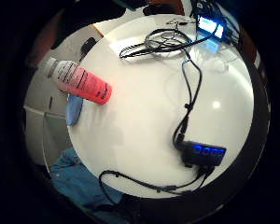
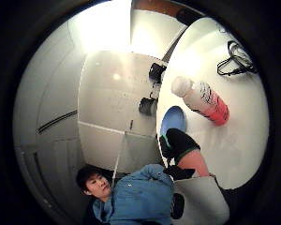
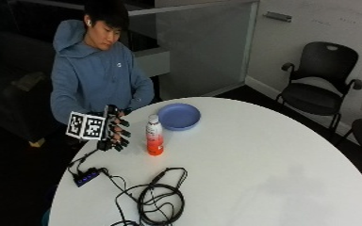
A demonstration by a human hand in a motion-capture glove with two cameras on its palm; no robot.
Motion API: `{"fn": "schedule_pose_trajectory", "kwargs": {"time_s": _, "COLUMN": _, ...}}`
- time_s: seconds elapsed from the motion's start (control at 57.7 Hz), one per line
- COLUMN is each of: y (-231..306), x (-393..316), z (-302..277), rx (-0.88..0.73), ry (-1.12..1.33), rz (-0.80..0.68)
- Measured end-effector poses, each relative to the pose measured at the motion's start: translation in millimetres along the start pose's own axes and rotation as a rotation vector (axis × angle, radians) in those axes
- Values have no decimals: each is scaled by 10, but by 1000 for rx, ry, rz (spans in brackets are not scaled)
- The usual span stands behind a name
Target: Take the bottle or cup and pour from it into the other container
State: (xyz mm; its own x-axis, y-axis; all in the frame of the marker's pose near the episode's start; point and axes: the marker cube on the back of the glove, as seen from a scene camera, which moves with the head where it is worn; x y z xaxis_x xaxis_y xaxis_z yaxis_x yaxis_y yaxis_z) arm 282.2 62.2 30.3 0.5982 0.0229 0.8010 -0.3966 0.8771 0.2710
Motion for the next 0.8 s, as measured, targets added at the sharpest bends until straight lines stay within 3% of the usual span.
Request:
{"fn": "schedule_pose_trajectory", "kwargs": {"time_s": 0.433, "y": -284, "x": 202, "z": 689, "rx": -59, "ry": -118, "rz": 12}}
{"fn": "schedule_pose_trajectory", "kwargs": {"time_s": 0.797, "y": -457, "x": 110, "z": 1230, "rx": -112, "ry": -376, "rz": -29}}
